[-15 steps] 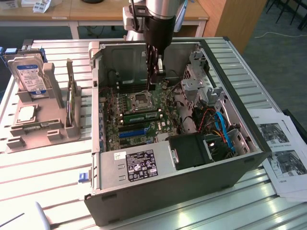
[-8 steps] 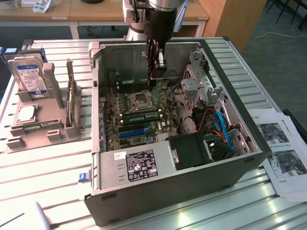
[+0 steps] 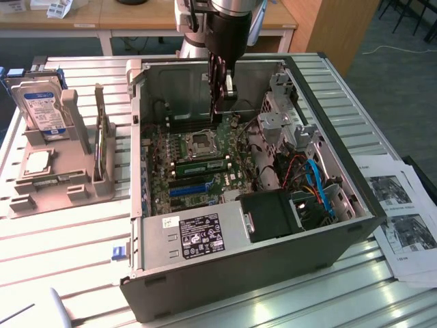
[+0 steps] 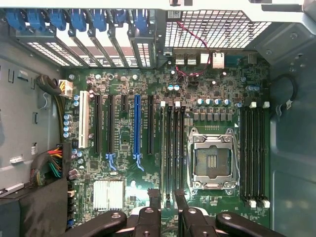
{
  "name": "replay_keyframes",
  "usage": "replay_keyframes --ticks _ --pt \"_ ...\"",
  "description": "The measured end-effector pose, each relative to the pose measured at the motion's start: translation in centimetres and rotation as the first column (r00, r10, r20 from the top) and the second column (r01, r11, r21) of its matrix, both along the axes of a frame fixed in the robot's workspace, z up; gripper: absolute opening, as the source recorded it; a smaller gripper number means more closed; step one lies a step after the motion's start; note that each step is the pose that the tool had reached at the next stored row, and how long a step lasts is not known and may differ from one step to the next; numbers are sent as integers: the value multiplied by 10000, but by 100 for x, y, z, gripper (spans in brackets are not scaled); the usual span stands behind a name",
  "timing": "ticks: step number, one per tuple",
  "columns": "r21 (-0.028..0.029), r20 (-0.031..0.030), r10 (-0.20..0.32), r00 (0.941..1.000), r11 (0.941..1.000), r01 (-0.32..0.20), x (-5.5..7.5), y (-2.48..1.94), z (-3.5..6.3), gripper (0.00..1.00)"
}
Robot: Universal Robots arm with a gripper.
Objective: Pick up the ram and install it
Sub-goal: 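Press down the ram until it locks into place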
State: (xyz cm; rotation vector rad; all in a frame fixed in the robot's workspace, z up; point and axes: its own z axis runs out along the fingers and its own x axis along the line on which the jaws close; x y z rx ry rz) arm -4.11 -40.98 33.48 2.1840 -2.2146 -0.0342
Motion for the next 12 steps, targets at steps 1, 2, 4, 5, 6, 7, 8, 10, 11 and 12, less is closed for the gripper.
replay_keyframes --ticks 1,2,4,5,6,7,8,10,11,12 --pt "0 0 0 10000 10000 0 0 0 0 25" --pt "0 0 -1 10000 10000 1 0 0 0 25" --pt "1 0 0 10000 10000 0 0 0 0 25" --pt "1 0 0 10000 10000 0 0 0 0 25" --pt "1 0 0 10000 10000 0 0 0 0 23" --pt "0 0 -1 10000 10000 1 0 0 0 17" --pt "0 0 0 10000 10000 0 0 0 0 17" --pt "1 0 0 10000 10000 0 0 0 0 10" --pt "1 0 -1 10000 10000 1 0 0 0 10" --pt "0 0 -1 10000 10000 1 0 0 0 10"
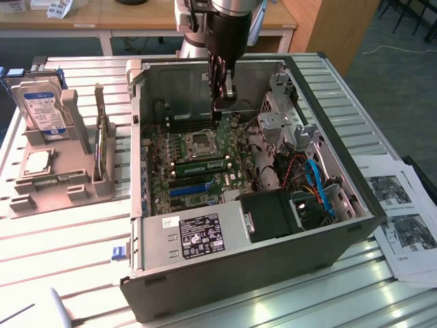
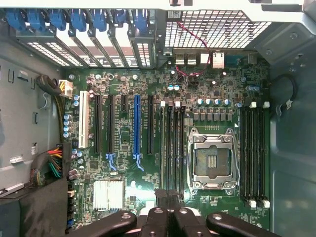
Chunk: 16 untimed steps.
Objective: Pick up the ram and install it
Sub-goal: 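Press down the ram until it locks into place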
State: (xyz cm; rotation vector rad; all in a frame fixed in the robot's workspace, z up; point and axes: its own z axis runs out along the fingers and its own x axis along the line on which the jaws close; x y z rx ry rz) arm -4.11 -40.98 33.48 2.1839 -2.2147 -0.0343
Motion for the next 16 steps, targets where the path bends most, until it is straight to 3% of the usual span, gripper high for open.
replay_keyframes --ticks 5,16 --pt "-2 -2 0 10000 10000 0 22 0 1 10" --pt "-1 -47 1 10000 10000 -1 306 0 0 10"
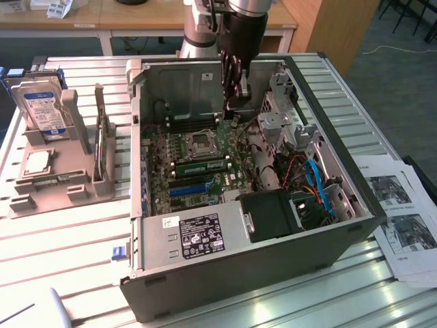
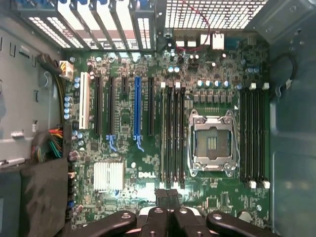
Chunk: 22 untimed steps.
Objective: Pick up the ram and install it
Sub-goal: 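Press down the ram until it locks into place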
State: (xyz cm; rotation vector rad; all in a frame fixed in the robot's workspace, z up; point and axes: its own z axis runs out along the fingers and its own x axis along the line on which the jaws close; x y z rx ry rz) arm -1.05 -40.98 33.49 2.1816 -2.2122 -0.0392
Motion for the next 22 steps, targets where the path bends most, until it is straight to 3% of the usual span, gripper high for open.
replay_keyframes --ticks 8,22 --pt "0 -1 0 10000 10000 0 7 0 -20 10" --pt "0 -1 0 10000 10000 0 7 0 -221 10"
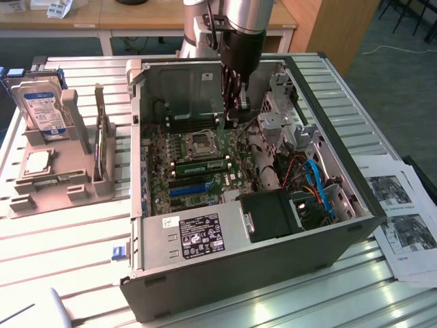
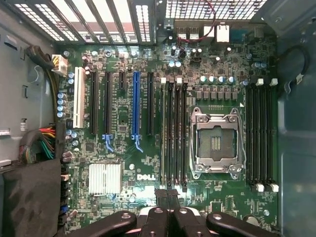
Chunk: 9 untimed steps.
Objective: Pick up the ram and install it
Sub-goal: 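Press down the ram until it locks into place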
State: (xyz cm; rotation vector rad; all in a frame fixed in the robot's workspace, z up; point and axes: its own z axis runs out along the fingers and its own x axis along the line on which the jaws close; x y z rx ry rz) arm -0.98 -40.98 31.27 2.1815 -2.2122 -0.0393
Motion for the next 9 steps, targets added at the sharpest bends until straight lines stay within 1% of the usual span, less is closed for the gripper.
replay_keyframes --ticks 9 --pt "0 -1 0 10000 10000 0 0 0 -162 10"
